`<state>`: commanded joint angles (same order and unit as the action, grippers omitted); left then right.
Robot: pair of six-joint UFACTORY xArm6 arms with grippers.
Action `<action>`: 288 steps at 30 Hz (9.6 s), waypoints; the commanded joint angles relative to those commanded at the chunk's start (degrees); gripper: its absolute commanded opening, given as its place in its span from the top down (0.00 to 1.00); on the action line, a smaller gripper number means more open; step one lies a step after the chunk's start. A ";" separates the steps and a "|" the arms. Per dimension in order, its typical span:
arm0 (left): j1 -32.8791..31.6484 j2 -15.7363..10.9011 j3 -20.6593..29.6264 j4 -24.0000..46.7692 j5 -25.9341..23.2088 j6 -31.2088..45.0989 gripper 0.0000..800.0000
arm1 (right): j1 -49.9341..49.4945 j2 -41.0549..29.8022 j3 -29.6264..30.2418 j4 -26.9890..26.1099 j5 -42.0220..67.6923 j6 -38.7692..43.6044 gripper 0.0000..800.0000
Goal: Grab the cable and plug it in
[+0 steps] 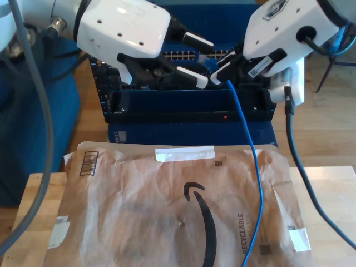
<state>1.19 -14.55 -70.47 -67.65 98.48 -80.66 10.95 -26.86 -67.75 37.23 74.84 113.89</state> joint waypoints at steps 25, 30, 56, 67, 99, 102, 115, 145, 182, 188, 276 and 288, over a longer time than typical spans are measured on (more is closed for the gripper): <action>1.58 2.02 0.09 -0.35 0.00 -3.52 0.47 | 0.26 -0.09 0.53 0.00 0.00 -0.09 0.98; 1.67 1.93 -0.09 -0.44 1.05 -3.52 0.47 | 0.35 0.09 0.53 0.00 0.00 -0.09 0.98; 1.76 1.85 0.18 -0.53 1.05 -2.37 0.62 | 0.44 0.26 0.53 0.00 0.00 -0.09 0.98; 2.02 1.76 0.44 -1.41 0.97 -1.32 0.75 | 0.44 0.26 0.53 0.00 0.00 -0.09 0.98; 7.21 2.37 0.09 -4.48 5.19 -9.67 1.00 | 0.35 -5.01 -0.35 -0.53 0.00 -13.36 0.00; 8.44 3.52 0.00 -7.03 8.00 -14.24 1.00 | 0.44 -5.71 -0.09 -0.26 -0.09 -17.05 0.00; 11.25 11.69 -0.26 -13.71 18.64 -34.46 0.99 | 0.70 -16.18 5.45 -0.44 -12.92 -22.86 0.00; 11.34 13.71 -0.18 -18.02 25.23 -35.08 0.99 | 19.69 -24.26 24.79 -0.18 -43.52 -28.22 0.00; 11.08 14.77 0.53 -22.42 30.24 -36.22 0.98 | 24.00 -21.45 25.23 1.49 -49.05 -30.77 0.45; 10.99 14.86 0.53 -22.42 30.24 -36.22 0.98 | 24.09 -21.45 25.23 1.85 -49.05 -30.77 0.50; 84.84 -11.60 51.87 79.91 -11.08 65.23 0.00 | 0.79 -17.32 43.34 1.14 -48.97 -31.38 1.00; 91.60 -14.24 59.69 79.74 -26.73 71.30 0.00 | -1.23 -17.05 43.25 -0.09 -48.79 -31.38 1.00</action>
<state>92.79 -28.79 -10.78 12.09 71.76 -9.36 9.71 -43.91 -24.49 37.14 26.04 82.51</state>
